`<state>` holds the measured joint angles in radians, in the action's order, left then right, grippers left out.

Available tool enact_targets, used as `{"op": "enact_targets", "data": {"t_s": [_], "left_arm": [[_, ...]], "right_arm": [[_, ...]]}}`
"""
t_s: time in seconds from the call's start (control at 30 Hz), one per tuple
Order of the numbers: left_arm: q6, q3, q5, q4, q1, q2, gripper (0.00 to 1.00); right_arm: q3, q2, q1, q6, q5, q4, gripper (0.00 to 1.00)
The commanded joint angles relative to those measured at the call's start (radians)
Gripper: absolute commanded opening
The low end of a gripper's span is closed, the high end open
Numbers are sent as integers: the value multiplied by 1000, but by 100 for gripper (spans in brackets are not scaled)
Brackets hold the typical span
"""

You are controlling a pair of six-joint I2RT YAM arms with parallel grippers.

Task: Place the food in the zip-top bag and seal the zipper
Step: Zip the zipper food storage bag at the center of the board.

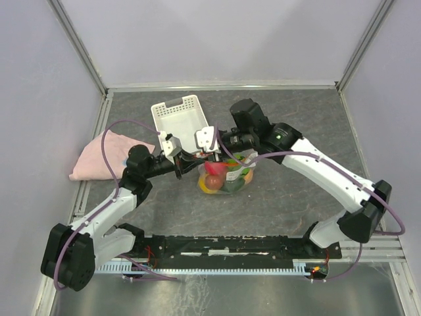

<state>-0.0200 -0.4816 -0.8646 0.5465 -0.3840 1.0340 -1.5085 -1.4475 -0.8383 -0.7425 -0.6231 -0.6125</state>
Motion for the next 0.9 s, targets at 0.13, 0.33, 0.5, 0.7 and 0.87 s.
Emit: {"op": "enact_targets", "data": {"t_s": [0.13,0.33,0.5,0.7,0.87], "left_arm": [[76,-7,5,13,-8,-29,3],[83,-5,7,9,-9,-31,3],[87,-5,5,6,-10,-33,3],[97,1,15,3,-10,-42,3],[113,3,49,-10,-10,-51,3]], "right_arm": [[-114,-123,-10,-86,-33,-6,47],[-150,-163,-10,-117,-24,-68,43],[-150,-171,-10,-120,-3,-81,34],[-153,-166,-9,-122,18,-108,15],[-141,-134,-10,-116,93,-128,2]]}}
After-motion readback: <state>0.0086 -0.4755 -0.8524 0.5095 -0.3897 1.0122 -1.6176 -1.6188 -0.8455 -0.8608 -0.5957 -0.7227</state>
